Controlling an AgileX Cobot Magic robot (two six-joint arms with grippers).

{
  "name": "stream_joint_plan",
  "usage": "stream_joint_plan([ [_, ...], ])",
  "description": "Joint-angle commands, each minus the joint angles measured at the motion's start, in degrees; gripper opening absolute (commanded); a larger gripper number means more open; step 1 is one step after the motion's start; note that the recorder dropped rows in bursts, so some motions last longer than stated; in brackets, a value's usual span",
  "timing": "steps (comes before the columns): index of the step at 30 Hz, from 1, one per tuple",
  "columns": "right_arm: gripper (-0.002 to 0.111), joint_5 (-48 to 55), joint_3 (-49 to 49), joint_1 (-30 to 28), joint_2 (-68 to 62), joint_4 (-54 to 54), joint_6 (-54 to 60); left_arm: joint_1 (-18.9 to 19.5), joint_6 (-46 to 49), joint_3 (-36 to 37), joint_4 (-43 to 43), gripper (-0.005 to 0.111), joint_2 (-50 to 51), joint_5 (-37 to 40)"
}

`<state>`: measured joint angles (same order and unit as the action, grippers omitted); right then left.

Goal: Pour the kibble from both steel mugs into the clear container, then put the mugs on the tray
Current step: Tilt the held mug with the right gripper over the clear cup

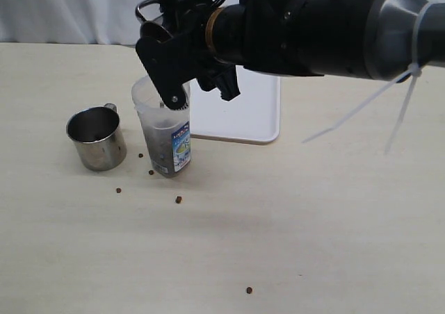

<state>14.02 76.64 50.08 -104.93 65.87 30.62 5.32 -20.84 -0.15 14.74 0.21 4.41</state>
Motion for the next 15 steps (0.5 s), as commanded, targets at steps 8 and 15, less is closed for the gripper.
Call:
stream_joint_plan([
  [8, 0.005, -0.84, 0.57, 0.04, 0.37, 3.17, 0.35, 0.01, -0.2, 0.15, 0.14, 0.0, -0.21, -0.33],
  [15, 0.005, -1.92, 0.57, 0.04, 0.37, 4.22, 0.35, 0.01, -0.2, 0.15, 0.14, 0.0, -0.21, -0.33],
])
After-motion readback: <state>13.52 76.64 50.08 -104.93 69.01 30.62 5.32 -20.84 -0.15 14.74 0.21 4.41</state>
